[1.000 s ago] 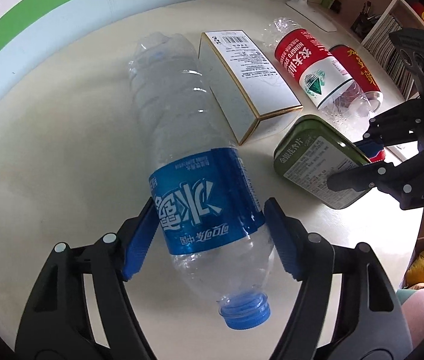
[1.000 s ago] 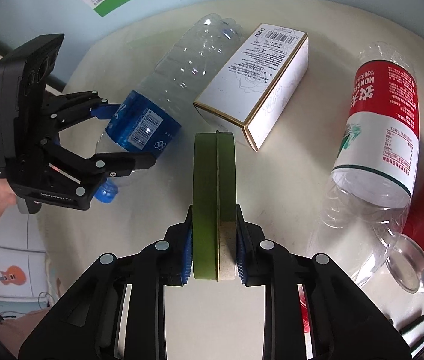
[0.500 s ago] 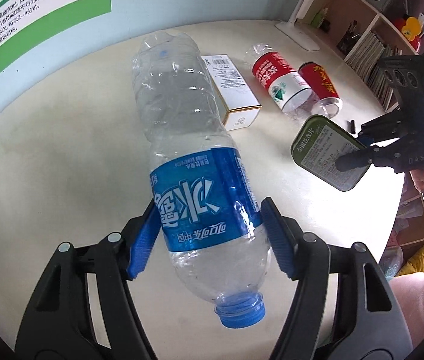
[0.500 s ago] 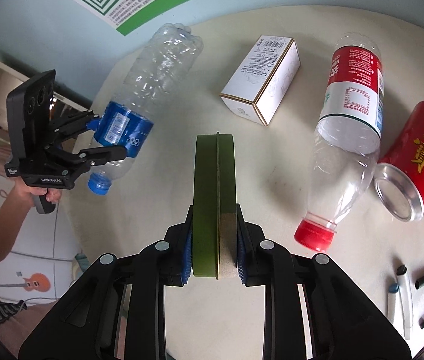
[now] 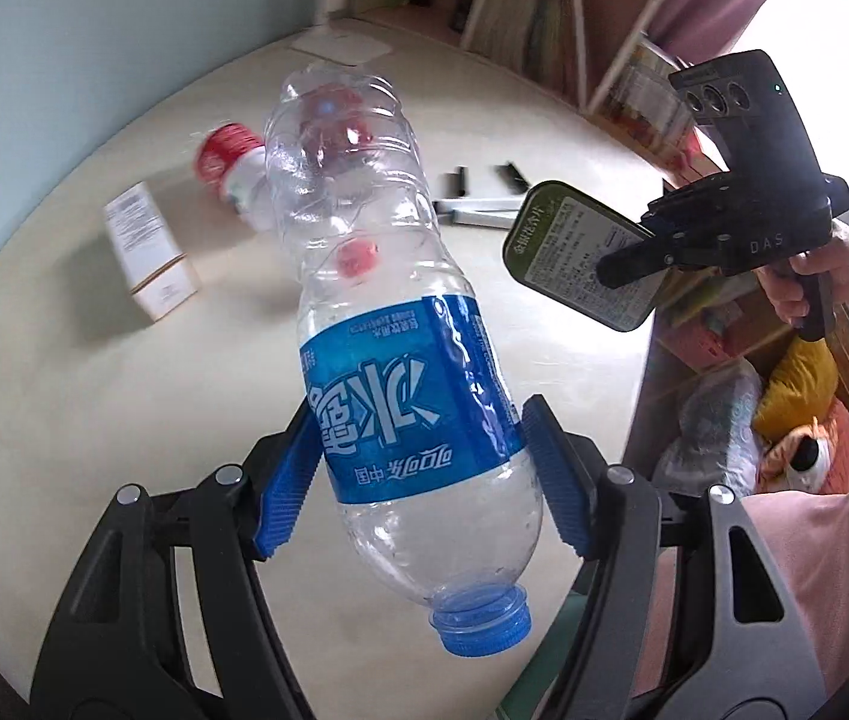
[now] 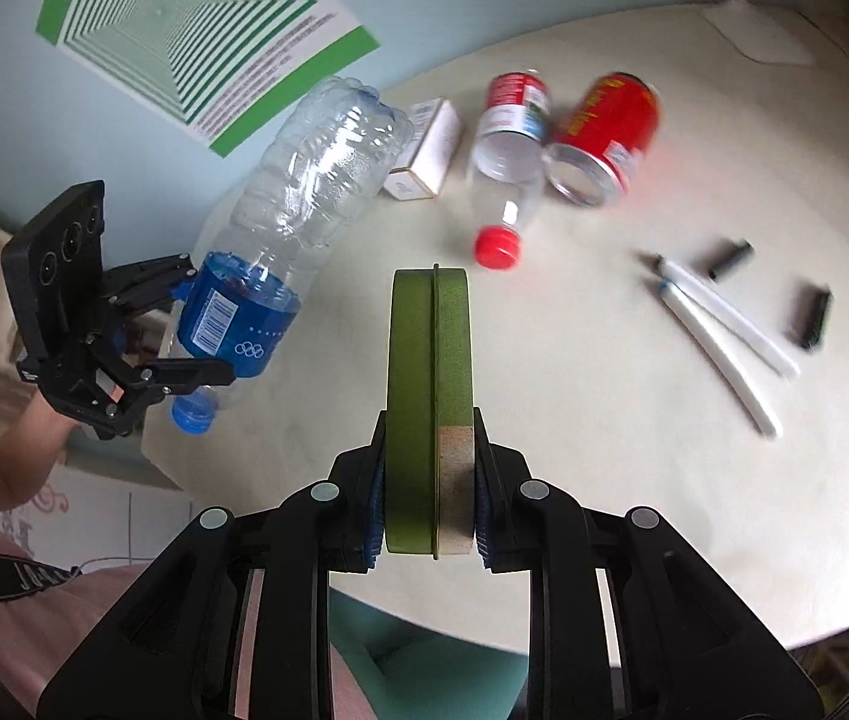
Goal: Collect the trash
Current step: 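Carry the water bottle and green tin to the wastebasket and release both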
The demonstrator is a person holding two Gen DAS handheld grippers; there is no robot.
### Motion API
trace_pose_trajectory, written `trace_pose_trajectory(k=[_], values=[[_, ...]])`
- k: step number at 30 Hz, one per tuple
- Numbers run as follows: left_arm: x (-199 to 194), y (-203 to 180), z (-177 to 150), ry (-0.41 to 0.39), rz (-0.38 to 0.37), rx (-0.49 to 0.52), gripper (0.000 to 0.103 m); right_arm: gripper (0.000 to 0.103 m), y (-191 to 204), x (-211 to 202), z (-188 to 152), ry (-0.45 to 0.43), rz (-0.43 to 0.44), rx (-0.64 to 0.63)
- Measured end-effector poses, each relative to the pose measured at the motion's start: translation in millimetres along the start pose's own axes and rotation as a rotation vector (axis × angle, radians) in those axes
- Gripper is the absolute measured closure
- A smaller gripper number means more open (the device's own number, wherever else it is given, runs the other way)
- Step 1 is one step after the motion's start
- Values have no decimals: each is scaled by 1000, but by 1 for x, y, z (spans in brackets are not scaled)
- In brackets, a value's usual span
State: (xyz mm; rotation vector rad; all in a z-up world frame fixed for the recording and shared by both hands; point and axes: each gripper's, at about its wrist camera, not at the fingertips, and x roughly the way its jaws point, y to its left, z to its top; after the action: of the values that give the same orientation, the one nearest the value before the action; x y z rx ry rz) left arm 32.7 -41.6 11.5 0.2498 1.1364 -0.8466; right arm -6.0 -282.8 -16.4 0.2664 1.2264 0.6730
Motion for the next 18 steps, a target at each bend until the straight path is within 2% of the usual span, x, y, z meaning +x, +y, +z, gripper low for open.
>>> trace_pose_trajectory(k=[4, 10, 14, 18], values=[[37, -67, 25, 70, -153, 165, 39, 79, -37, -44, -71, -91, -63, 180], [99, -180, 42, 183, -288, 367, 39, 79, -101, -109, -203, -205, -161, 415], [151, -259, 38, 266, -351, 414, 39, 79, -155, -132, -288, -249, -186, 574], [219, -333, 19, 387, -399, 428, 38, 79, -210, -132, -367, -237, -187, 695]])
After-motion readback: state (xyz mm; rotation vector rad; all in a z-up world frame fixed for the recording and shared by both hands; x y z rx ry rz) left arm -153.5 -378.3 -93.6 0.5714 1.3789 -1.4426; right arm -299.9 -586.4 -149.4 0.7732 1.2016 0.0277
